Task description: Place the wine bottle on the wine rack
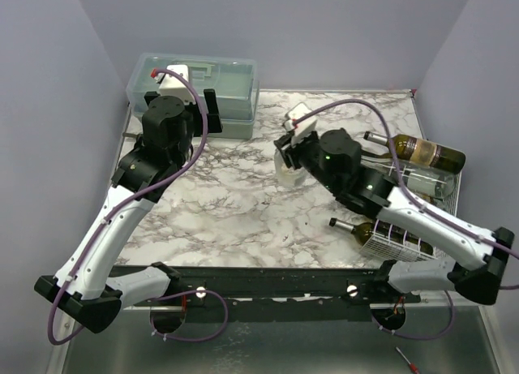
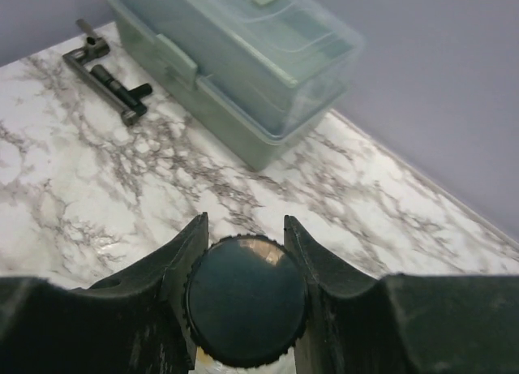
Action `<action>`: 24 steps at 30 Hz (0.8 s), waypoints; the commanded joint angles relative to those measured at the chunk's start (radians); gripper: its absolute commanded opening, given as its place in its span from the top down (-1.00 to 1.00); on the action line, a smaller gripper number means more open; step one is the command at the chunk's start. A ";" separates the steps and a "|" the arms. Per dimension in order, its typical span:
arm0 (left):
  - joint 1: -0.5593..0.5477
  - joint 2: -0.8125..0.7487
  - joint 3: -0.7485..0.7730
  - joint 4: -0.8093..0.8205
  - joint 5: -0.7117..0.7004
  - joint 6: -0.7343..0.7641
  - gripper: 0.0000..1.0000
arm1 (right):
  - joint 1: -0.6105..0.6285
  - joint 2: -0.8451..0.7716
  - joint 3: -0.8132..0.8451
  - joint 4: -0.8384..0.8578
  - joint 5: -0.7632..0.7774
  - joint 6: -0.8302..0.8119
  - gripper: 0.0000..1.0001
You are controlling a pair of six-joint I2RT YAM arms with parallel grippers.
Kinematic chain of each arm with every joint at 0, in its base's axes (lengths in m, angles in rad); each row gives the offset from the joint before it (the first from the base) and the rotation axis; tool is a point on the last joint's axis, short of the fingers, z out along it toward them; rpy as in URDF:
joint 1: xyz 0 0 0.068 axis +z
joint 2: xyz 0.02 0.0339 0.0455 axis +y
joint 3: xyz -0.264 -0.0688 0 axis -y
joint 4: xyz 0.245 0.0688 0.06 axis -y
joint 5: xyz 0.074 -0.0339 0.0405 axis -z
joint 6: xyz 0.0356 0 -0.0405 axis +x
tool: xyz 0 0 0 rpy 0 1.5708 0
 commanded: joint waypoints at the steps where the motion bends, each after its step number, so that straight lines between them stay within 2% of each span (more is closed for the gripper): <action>1: -0.007 0.008 -0.008 0.012 0.010 -0.016 -0.98 | -0.004 -0.186 0.037 -0.060 0.172 -0.076 0.99; 7: -0.007 0.018 -0.010 0.013 0.023 -0.025 -0.98 | -0.004 -0.376 0.028 -0.221 0.302 -0.102 0.99; 12: -0.006 0.033 -0.013 0.014 0.034 -0.034 -0.98 | -0.004 -0.511 0.030 -0.360 0.340 -0.124 0.99; 24: -0.007 0.067 -0.023 0.021 0.041 -0.048 -0.98 | -0.004 -0.701 0.073 -0.700 0.435 -0.163 0.99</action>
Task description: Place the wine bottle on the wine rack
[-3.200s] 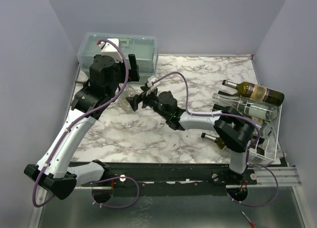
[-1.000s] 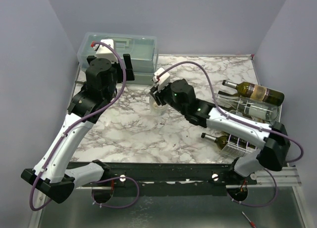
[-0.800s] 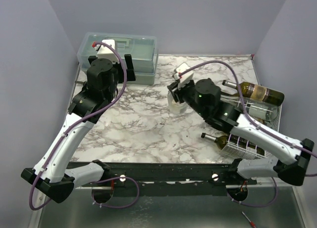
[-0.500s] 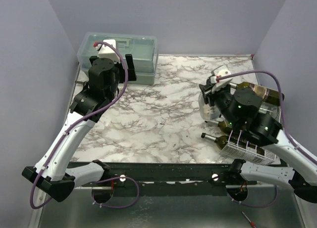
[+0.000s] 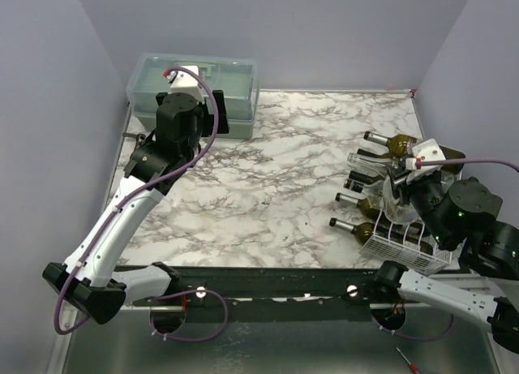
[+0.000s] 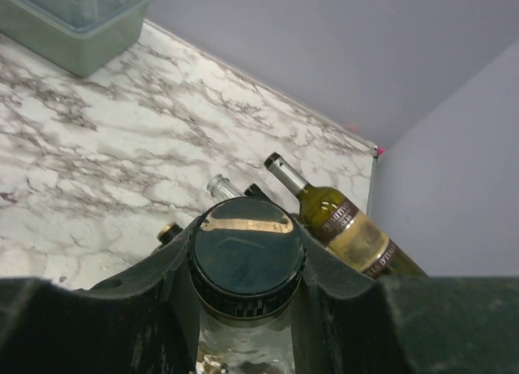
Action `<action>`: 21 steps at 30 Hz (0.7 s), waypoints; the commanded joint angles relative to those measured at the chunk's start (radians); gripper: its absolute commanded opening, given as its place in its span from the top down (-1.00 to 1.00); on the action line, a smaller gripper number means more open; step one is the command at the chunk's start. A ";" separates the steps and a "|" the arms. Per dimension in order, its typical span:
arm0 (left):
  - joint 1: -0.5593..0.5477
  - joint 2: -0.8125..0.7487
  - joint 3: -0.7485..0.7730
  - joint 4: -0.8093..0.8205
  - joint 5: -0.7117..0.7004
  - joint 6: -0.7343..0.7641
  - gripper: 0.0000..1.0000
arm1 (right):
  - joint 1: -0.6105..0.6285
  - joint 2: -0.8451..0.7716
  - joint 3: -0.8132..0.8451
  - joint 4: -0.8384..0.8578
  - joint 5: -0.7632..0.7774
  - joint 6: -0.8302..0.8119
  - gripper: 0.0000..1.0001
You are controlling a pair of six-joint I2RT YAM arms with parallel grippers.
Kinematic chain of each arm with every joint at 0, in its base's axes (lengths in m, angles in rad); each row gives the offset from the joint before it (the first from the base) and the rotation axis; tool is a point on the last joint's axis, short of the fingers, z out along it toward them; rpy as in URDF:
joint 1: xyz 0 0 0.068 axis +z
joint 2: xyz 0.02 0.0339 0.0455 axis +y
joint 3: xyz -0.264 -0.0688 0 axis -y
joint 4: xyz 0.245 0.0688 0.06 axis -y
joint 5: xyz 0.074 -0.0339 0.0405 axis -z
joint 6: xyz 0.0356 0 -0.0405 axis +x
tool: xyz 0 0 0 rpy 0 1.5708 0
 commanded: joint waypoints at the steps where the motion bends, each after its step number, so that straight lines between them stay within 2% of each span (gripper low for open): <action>1: -0.002 0.013 -0.011 0.018 0.018 -0.011 -0.98 | 0.001 -0.060 0.068 -0.069 0.059 -0.056 0.99; 12: -0.002 0.050 -0.014 0.018 0.031 -0.030 -0.98 | 0.001 -0.157 0.032 -0.271 0.050 -0.083 0.99; 21: -0.002 0.072 -0.012 0.018 0.039 -0.034 -0.98 | 0.001 -0.154 -0.017 -0.389 0.061 -0.085 0.99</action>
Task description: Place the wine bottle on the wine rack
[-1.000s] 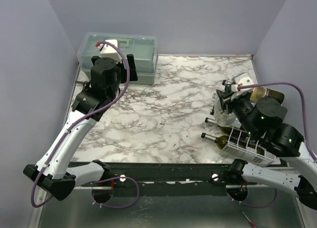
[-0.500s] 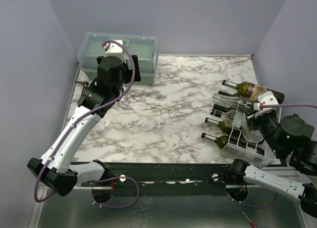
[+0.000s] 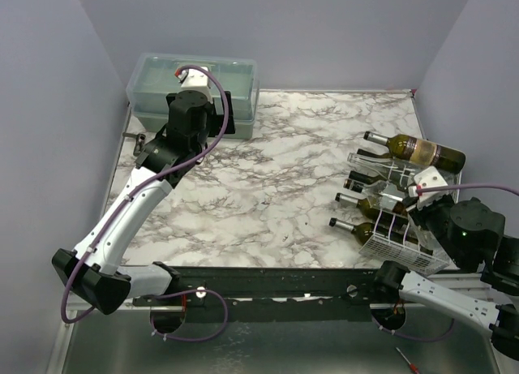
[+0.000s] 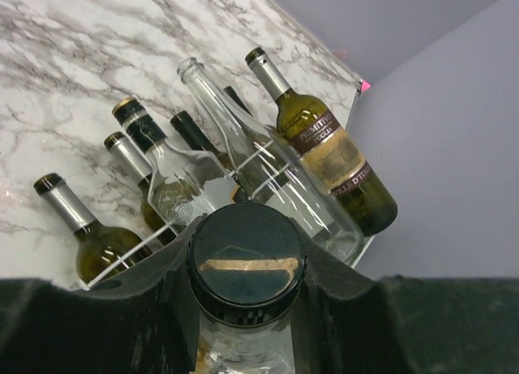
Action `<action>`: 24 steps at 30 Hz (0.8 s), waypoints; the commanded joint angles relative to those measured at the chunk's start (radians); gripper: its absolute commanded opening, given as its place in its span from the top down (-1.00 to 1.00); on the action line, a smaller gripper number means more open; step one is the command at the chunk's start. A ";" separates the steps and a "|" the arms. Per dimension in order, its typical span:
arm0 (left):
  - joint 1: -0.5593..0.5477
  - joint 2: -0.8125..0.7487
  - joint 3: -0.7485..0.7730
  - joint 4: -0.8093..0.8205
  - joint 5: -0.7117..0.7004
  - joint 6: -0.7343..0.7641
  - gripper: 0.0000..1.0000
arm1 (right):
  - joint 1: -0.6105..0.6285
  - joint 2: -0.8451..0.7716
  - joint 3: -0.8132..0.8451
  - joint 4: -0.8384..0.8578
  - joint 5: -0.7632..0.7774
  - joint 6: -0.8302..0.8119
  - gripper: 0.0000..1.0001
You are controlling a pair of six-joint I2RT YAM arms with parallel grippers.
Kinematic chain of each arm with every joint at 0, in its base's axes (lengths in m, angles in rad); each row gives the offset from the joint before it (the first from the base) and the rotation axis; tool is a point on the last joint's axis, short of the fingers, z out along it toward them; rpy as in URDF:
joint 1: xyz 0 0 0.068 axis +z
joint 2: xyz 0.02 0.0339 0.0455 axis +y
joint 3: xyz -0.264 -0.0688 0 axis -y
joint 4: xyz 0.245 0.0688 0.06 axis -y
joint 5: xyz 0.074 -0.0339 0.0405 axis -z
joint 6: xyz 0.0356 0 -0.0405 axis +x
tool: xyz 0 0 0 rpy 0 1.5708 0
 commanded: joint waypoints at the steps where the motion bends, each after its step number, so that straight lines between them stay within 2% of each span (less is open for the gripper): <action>1: -0.002 0.002 -0.009 0.013 0.023 -0.010 -0.98 | 0.002 -0.002 -0.007 -0.003 0.037 -0.078 0.99; 13: -0.002 -0.009 -0.007 0.013 0.026 -0.008 -0.98 | 0.001 0.055 -0.126 0.014 0.068 -0.090 0.99; 24: -0.002 -0.020 -0.006 0.012 0.036 -0.006 -0.98 | 0.001 0.196 -0.187 0.006 0.078 -0.118 0.99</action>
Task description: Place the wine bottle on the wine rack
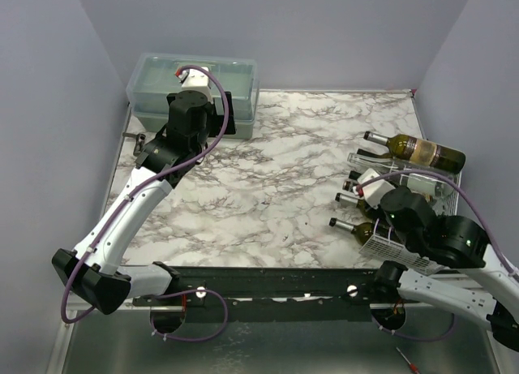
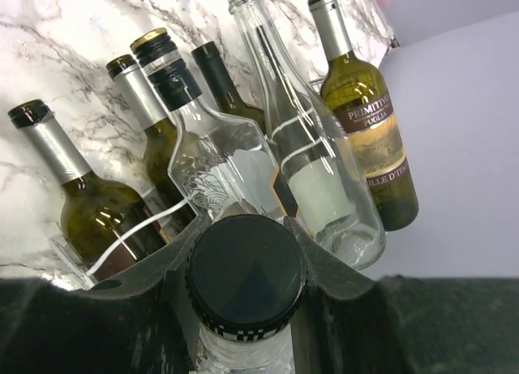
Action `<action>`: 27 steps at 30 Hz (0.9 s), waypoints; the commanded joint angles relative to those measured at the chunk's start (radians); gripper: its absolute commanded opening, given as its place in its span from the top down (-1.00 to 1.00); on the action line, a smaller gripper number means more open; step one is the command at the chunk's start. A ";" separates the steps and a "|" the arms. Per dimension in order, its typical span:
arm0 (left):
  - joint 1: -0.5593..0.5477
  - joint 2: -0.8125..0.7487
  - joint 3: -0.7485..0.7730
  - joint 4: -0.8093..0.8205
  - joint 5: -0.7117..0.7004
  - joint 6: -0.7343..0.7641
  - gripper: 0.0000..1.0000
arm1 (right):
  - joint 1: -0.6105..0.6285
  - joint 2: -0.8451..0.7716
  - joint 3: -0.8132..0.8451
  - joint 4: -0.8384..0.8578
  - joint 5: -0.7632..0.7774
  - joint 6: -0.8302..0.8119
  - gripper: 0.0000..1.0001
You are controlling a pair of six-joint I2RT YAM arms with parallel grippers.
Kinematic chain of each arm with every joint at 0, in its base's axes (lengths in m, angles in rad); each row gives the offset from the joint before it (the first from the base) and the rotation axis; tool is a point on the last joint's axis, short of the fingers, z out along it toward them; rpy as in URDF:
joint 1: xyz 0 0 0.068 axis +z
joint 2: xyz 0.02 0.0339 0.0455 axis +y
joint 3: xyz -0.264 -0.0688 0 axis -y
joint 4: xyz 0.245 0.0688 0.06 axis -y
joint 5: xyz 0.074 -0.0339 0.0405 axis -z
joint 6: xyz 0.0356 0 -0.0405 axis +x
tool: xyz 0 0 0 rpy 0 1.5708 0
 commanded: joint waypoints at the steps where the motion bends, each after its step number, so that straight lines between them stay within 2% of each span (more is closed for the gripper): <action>1: -0.002 -0.024 -0.003 0.012 0.026 -0.008 -0.98 | 0.001 0.063 -0.021 0.027 0.078 -0.115 0.99; 22: -0.004 -0.039 -0.002 0.012 0.054 -0.019 -0.98 | 0.001 0.458 -0.100 -0.116 0.073 -0.090 0.99; 27: -0.017 -0.047 -0.004 0.012 0.039 -0.011 -0.98 | 0.001 0.527 -0.128 -0.128 0.033 -0.057 0.99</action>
